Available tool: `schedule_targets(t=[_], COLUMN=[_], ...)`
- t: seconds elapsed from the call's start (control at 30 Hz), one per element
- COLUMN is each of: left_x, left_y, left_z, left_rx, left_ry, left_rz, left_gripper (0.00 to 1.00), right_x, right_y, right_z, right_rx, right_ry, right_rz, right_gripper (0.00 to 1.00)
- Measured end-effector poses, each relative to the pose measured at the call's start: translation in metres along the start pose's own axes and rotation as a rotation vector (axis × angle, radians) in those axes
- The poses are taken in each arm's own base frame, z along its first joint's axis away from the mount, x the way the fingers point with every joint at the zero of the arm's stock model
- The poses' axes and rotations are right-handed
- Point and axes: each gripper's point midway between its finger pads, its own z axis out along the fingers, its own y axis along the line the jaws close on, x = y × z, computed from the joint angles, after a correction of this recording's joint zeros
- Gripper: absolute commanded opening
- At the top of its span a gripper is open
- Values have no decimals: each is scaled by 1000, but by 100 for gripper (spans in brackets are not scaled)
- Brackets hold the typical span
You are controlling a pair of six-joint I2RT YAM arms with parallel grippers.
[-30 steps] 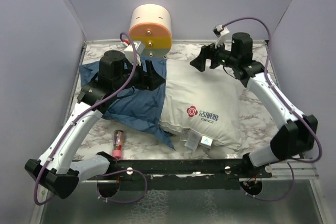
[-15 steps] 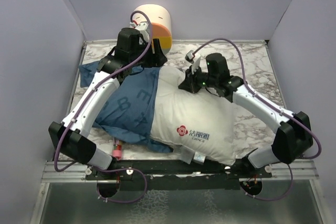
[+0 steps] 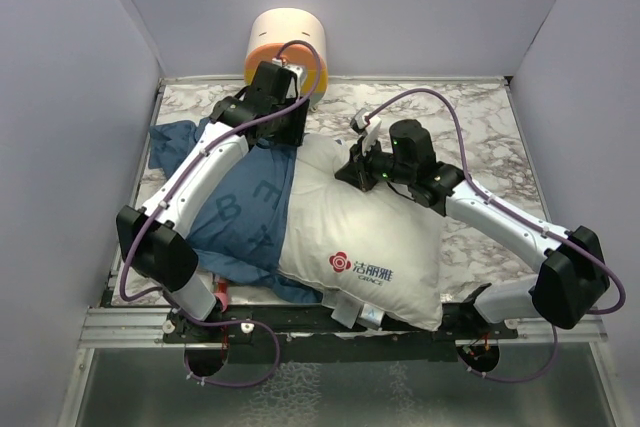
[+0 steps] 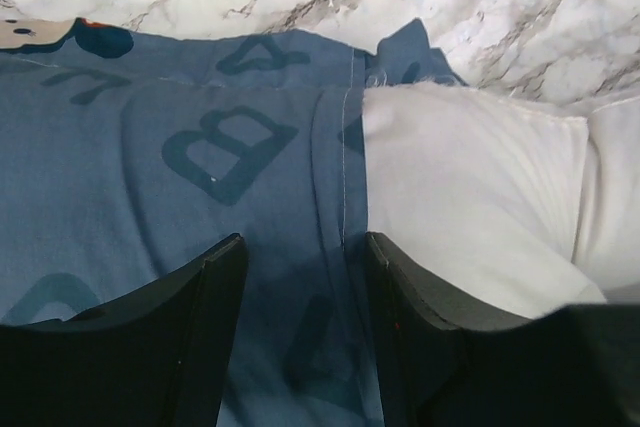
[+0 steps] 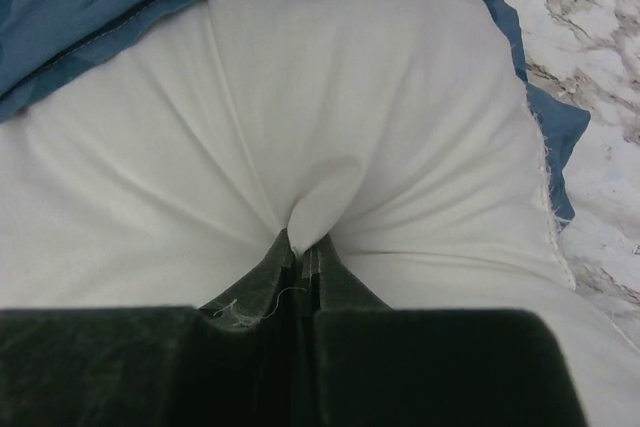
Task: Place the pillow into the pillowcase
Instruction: Stuff the pillow into the pillowcase.
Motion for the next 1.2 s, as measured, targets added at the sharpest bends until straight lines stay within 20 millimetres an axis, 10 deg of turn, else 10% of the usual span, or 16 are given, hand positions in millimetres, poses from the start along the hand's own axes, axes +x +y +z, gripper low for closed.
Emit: schedule_targets(t=[0.13,0.3,0.43,0.6,0.93,1.07,1.2], left_x=[12,19,16,-44,-117,-98,-47], left_y=[1,1,-1,-21,-75,-84,-83], left_z=[3,7,8,-8,-55,-64,-39], left_rx=[-11,-3,6,62,386,496,543], left_ry=[52,85,112,10,-262,-327,-298], left_rz=[39,61,74,29,-240,-337,-402], left_gripper=[47,3,0,0,0,0,0], right_x=[0,0,-2,-24,-132,-125,-74], right_y=[0,-2,-4,-15,-46,-47,-47], right_z=[0,1,1,11,-10,-16,-5], right_rx=[5,17,30,87,254,256,216], right_ry=[-1,-4,-5,-11,-187,-197,-175], right_rz=[2,2,3,-2,-109,-123,-89], right_gripper=[1,1,1,1,1,1,1])
